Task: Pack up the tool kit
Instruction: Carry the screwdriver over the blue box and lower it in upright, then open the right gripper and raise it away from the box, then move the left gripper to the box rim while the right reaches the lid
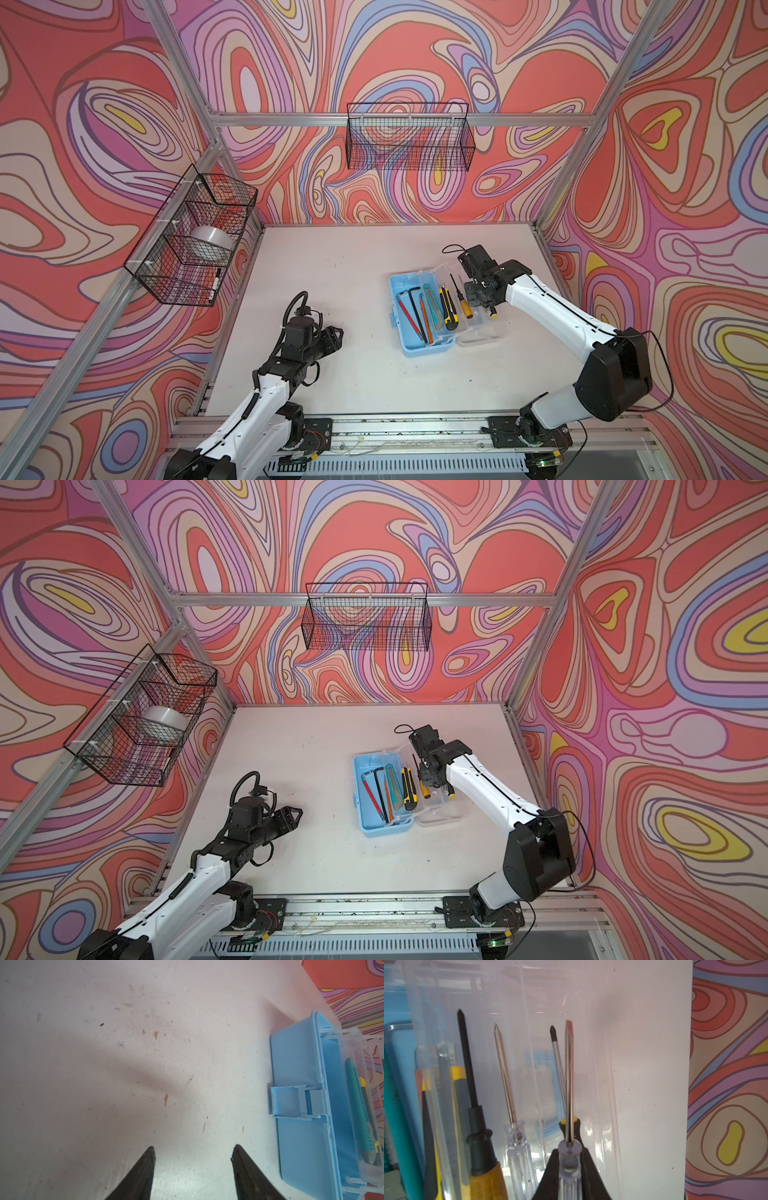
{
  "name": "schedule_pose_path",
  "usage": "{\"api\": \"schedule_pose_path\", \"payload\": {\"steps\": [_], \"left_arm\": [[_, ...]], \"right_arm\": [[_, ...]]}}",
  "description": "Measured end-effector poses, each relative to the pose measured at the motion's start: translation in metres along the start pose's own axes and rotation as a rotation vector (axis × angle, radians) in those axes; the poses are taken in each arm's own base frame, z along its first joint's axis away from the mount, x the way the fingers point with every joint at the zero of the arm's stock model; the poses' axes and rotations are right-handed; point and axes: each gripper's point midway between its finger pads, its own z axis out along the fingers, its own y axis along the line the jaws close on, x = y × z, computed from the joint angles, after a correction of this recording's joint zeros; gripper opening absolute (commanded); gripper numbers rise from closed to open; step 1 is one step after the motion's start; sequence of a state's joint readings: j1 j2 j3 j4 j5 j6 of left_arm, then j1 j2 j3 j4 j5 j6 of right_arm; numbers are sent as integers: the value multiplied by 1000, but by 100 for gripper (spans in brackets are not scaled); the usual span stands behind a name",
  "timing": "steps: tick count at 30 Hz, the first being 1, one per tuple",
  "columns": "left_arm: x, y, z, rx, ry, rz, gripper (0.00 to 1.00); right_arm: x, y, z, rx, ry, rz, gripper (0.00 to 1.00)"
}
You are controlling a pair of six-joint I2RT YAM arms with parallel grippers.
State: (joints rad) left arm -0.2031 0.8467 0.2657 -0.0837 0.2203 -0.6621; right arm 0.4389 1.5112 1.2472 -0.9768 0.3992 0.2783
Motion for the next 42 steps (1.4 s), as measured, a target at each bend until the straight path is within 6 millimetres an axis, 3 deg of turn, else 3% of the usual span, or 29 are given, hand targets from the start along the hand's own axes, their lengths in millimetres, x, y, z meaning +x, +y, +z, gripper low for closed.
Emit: {"api": "schedule_pose_path", "payload": {"steps": [2,7,12,16,19,25,27,32,36,42], "left_arm": [[0,0,0,1,0,0,60],[1,-1,0,7,5,1,60],[-4,-9,-1,24,7,3,60],[-14,-20,3,44,20,3,59],[-23,-34,7,62,31,15,60],[-40,-71,20,111,52,74,61],[-47,-90,23,136,55,112,61],[-62,-127,32,183,58,173,61],[-62,-132,44,176,80,179,62],[-62,-145,63,176,113,200,62]], "right_arm": [[1,0,1,0,2,3,37],[0,1,-5,-30,-6,25,38],[-11,-7,-29,-63,-95,93,38],[-23,-31,-49,-94,-179,219,38],[-22,-55,-50,-111,-213,340,38],[28,-107,-22,-130,-189,655,39],[48,-115,-17,-136,-186,749,39],[85,-110,-9,-189,-179,920,42],[110,-104,0,-205,-149,1022,43],[125,-86,20,-268,-65,1074,42]]}}
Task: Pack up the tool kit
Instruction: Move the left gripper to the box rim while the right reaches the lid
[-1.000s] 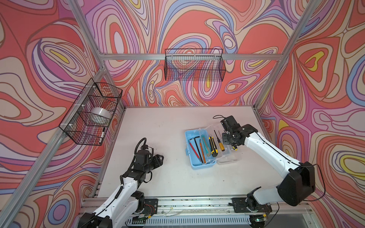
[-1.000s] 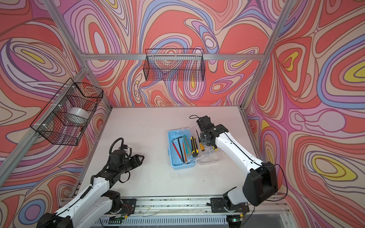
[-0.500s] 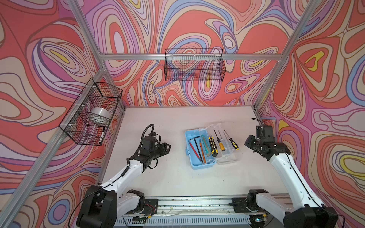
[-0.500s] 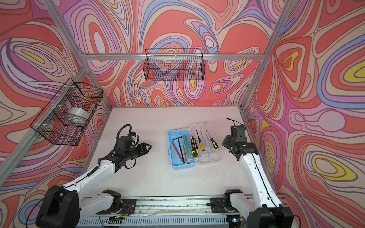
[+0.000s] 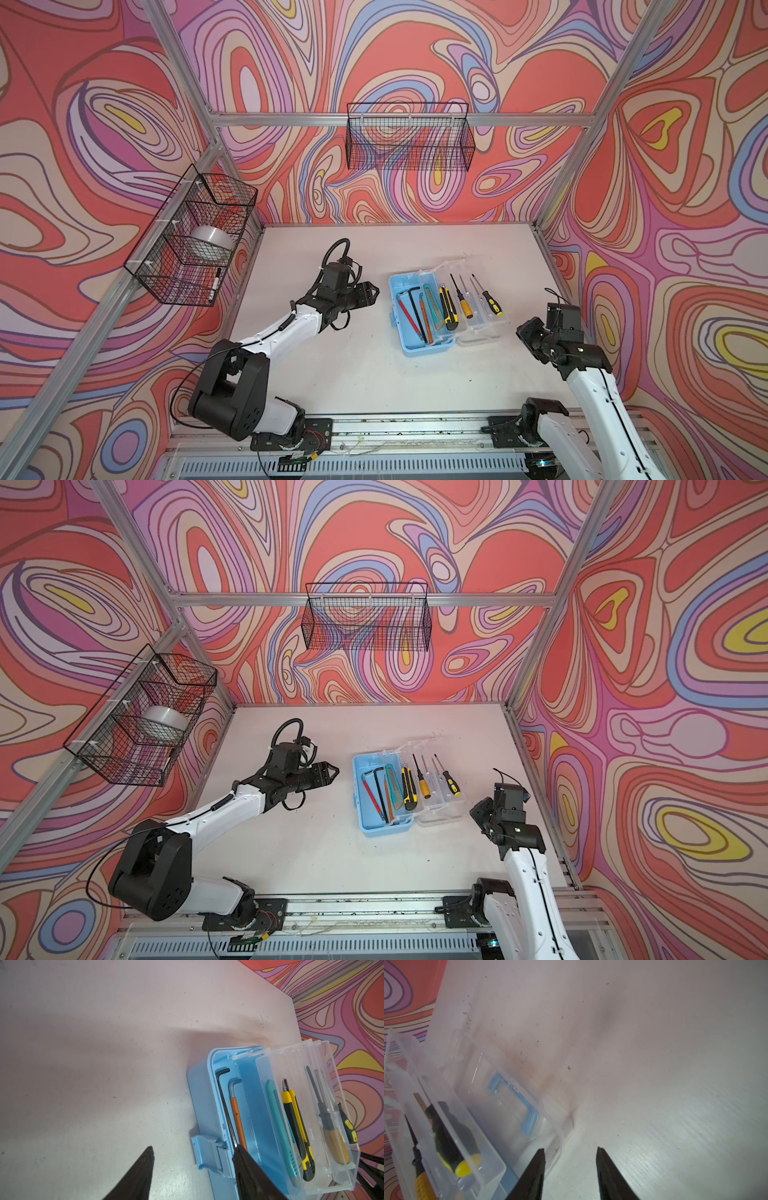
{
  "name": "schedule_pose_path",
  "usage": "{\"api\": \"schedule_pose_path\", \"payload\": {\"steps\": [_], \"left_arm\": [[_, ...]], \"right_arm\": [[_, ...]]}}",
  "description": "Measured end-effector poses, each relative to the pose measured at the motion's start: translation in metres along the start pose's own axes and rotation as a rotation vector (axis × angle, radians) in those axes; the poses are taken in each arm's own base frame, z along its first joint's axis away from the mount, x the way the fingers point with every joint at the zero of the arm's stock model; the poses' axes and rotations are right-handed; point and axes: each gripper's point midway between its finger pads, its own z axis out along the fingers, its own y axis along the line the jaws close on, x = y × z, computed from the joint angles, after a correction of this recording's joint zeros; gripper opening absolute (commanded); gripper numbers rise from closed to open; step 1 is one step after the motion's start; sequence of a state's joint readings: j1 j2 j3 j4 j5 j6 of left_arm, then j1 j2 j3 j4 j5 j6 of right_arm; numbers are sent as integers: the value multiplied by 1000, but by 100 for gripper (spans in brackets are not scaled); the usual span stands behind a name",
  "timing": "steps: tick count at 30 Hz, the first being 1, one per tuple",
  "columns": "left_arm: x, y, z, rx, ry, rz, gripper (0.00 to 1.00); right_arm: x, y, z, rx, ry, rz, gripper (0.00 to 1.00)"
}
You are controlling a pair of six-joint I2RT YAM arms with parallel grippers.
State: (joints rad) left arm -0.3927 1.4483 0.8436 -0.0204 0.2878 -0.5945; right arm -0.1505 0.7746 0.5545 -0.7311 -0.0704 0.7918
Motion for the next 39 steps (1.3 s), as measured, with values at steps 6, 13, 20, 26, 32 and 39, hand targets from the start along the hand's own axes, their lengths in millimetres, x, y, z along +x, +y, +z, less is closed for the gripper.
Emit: {"api": "schedule_pose_path", "payload": {"steps": [6,13,20,26,32,39], "left_arm": [[-7,-6,20,8,12,7,61],[-16,-9,48,21,30,4,61],[-18,-16,70,41,57,7,59],[-18,-23,82,60,72,10,57],[-17,-25,92,66,86,10,53],[-8,-18,106,55,120,-14,47]], "right_arm": [[21,-8,23,-12,92,34,38],[15,12,30,-104,101,29,37],[9,27,24,-183,65,7,38],[23,20,39,-200,109,8,36],[34,16,56,-191,167,2,31],[35,14,69,-191,184,-29,21]]}}
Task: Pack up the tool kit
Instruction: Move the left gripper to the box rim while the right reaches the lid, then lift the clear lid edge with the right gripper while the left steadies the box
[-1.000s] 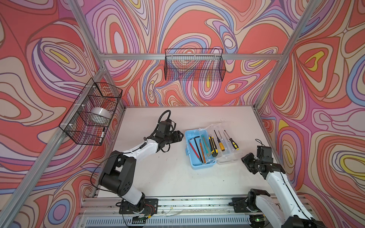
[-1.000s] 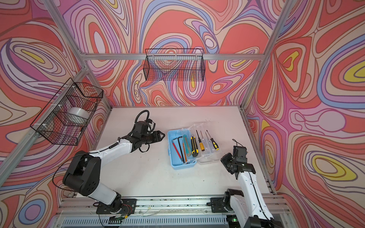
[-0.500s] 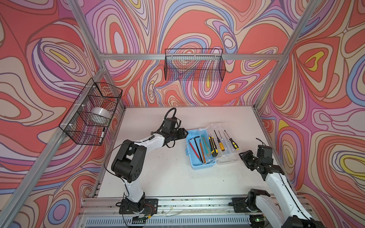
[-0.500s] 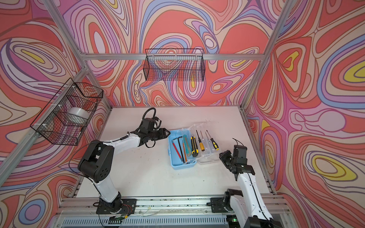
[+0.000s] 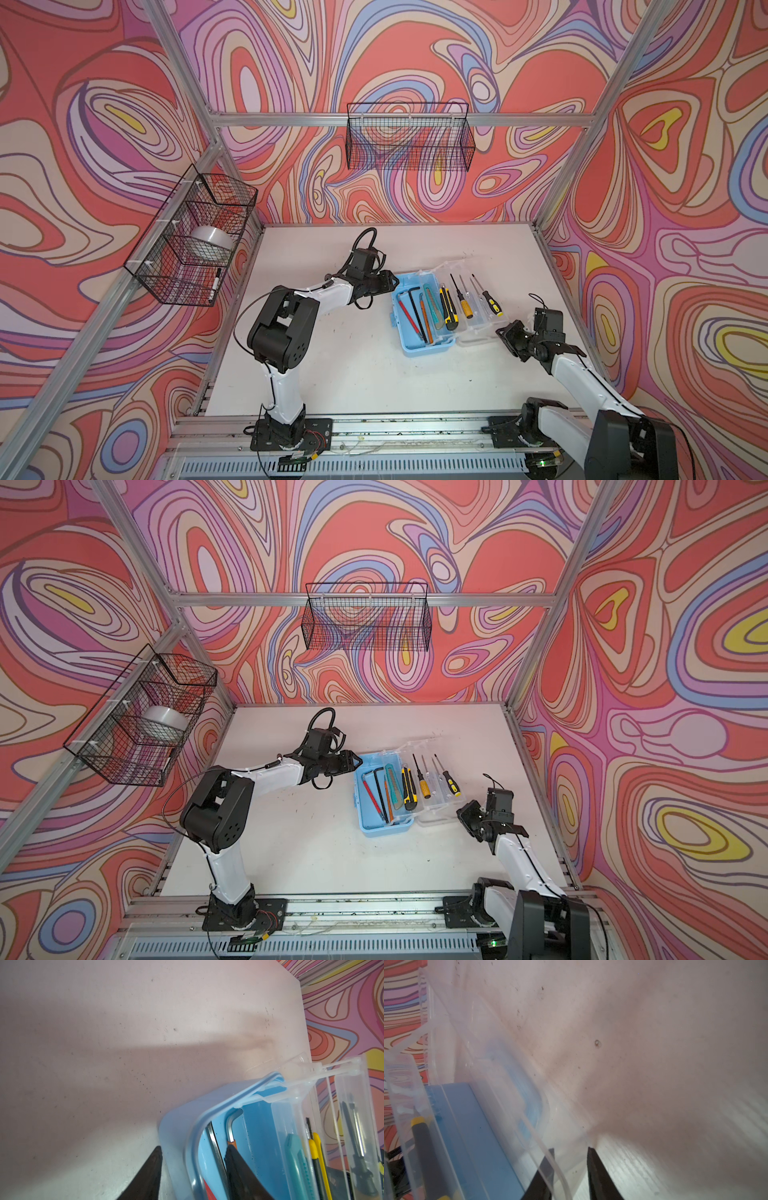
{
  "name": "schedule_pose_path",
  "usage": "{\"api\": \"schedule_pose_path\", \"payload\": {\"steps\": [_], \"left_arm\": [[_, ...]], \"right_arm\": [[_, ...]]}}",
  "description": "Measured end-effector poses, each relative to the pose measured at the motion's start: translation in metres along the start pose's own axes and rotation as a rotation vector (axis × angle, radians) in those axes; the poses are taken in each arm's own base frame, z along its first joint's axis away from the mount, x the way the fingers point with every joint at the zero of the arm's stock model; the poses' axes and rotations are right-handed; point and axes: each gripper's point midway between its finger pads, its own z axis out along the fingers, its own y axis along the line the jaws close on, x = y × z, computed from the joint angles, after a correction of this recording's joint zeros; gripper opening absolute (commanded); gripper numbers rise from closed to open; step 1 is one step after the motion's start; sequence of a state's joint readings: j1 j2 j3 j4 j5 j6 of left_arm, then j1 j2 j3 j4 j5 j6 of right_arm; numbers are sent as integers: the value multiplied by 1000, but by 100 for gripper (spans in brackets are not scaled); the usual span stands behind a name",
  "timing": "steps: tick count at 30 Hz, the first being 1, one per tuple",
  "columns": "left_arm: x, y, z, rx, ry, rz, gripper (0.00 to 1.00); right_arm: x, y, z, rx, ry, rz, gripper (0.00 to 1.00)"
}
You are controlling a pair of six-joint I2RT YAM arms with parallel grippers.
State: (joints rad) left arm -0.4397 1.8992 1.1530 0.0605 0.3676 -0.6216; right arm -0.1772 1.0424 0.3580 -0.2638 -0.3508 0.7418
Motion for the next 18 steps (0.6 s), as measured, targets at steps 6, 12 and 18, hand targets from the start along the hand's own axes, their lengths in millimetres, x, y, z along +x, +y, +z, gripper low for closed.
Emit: {"api": "schedule_pose_path", "payload": {"steps": [6,12,18], "left_arm": [[2,7,13,-13,19,-21,40],[0,11,15,-31,6,-33,32],[-9,10,13,-42,-25,-22,24]], "right_arm": [[-8,8,0,-31,-28,-41,1],[-9,10,-2,-37,-38,-58,0],[-10,13,-10,-46,-58,-90,0]]}}
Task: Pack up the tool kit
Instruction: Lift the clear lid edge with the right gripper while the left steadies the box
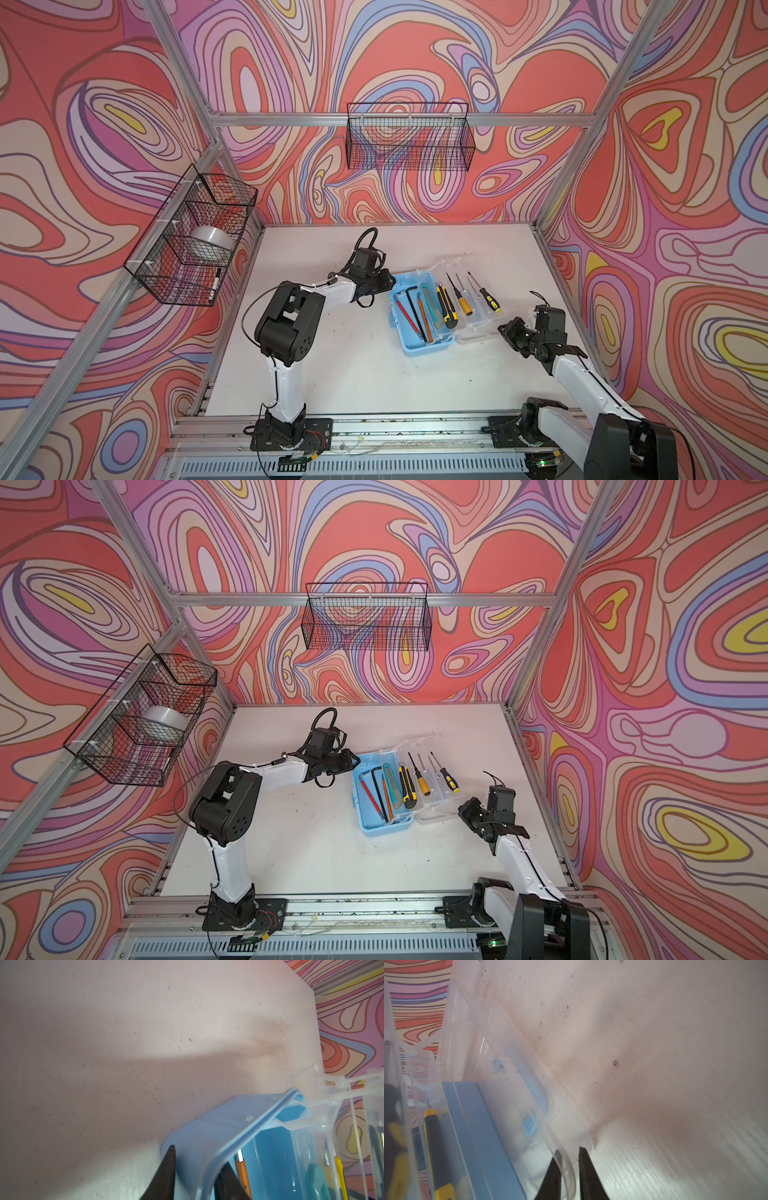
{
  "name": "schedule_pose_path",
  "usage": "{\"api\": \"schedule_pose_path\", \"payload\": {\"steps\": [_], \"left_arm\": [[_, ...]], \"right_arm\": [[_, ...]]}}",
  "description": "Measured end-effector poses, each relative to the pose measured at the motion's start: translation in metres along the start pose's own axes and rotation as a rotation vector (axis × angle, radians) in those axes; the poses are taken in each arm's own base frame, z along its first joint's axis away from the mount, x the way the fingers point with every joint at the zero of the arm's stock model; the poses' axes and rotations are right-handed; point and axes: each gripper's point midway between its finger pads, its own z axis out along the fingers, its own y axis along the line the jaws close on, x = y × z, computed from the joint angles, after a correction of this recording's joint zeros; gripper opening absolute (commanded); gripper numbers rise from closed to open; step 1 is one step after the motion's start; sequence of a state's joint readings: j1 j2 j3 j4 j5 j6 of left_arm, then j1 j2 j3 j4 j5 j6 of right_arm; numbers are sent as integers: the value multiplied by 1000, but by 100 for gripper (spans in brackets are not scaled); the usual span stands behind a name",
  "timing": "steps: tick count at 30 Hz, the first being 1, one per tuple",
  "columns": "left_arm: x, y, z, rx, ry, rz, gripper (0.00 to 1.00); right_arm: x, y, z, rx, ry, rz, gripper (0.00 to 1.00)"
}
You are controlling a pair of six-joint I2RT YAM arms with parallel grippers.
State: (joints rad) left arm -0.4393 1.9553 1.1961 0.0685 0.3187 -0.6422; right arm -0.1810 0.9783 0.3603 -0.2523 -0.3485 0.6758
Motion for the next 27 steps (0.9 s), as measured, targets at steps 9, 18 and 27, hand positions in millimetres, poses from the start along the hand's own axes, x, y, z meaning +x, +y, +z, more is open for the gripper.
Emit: {"api": "schedule_pose_path", "payload": {"steps": [9,18,27], "left_arm": [[-2,-4,0,-8,-2,11,23],[2,-8,1,-13,7,23,19],[0,-13,-1,-33,11,28,19]], "right_arm": [[0,11,-25,-1,-11,-53,0],[-10,29,-48,-19,-42,-97,0],[-14,55,-75,-63,-57,-144,0]]}}
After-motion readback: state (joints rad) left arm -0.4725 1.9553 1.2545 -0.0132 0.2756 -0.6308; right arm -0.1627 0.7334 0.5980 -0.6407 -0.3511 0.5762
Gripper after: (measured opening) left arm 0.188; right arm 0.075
